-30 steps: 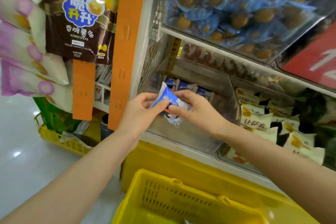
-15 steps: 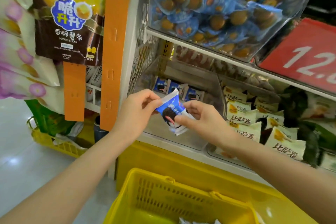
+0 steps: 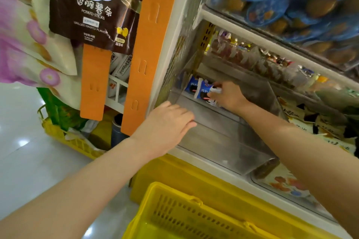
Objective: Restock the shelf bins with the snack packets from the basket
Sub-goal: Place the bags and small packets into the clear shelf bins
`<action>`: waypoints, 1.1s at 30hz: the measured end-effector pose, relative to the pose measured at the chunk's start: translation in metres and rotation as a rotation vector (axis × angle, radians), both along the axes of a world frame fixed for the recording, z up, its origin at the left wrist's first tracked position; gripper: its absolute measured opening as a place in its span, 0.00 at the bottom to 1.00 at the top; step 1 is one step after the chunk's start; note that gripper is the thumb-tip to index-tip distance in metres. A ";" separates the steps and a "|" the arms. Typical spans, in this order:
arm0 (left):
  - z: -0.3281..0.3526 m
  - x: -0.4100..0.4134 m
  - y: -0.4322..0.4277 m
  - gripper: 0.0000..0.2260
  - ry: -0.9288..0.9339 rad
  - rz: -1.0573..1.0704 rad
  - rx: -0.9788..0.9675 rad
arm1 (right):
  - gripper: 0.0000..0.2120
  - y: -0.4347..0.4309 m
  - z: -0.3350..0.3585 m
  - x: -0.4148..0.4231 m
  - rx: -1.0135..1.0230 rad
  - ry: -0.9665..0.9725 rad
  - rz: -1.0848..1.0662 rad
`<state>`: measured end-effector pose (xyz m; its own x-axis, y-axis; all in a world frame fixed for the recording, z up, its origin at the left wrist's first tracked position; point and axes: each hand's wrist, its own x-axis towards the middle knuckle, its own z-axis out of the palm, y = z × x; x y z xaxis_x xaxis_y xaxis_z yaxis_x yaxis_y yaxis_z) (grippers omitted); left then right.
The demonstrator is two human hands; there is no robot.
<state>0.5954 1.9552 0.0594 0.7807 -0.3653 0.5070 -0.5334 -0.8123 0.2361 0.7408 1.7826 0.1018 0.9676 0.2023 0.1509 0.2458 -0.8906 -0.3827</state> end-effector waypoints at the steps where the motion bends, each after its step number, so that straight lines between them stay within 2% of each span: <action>1: -0.001 0.001 0.001 0.18 -0.014 -0.006 0.002 | 0.15 0.005 -0.005 0.009 -0.037 -0.007 0.000; 6: -0.004 0.006 0.002 0.16 -0.022 -0.011 -0.016 | 0.19 0.027 -0.026 0.038 -0.201 -0.040 0.006; 11: -0.006 0.007 0.002 0.13 -0.051 -0.013 -0.057 | 0.17 0.035 -0.031 0.060 -0.164 -0.003 -0.049; 18: -0.008 0.007 0.001 0.10 -0.039 -0.007 -0.077 | 0.16 0.034 -0.028 0.060 -0.258 -0.038 -0.006; 20: -0.008 0.007 0.001 0.11 -0.025 0.003 -0.067 | 0.17 0.033 -0.023 0.048 -0.206 -0.055 0.037; 25: -0.008 0.003 -0.002 0.12 -0.009 0.041 -0.070 | 0.16 0.020 -0.010 -0.019 0.133 -0.122 0.100; 27: -0.009 0.001 -0.004 0.10 -0.024 0.062 -0.086 | 0.14 0.004 -0.011 -0.055 0.139 -0.154 0.167; 29: -0.010 -0.002 -0.007 0.10 -0.026 0.090 -0.098 | 0.15 -0.015 -0.013 -0.088 0.115 -0.098 0.208; 33: -0.006 -0.013 -0.016 0.15 0.032 0.172 -0.054 | 0.16 -0.050 -0.013 -0.134 0.008 -0.096 0.241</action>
<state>0.5821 1.9393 0.0532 0.8456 -0.1978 0.4959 -0.3792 -0.8764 0.2969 0.6066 1.7327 0.0889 0.8728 0.4237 0.2422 0.4861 -0.7991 -0.3537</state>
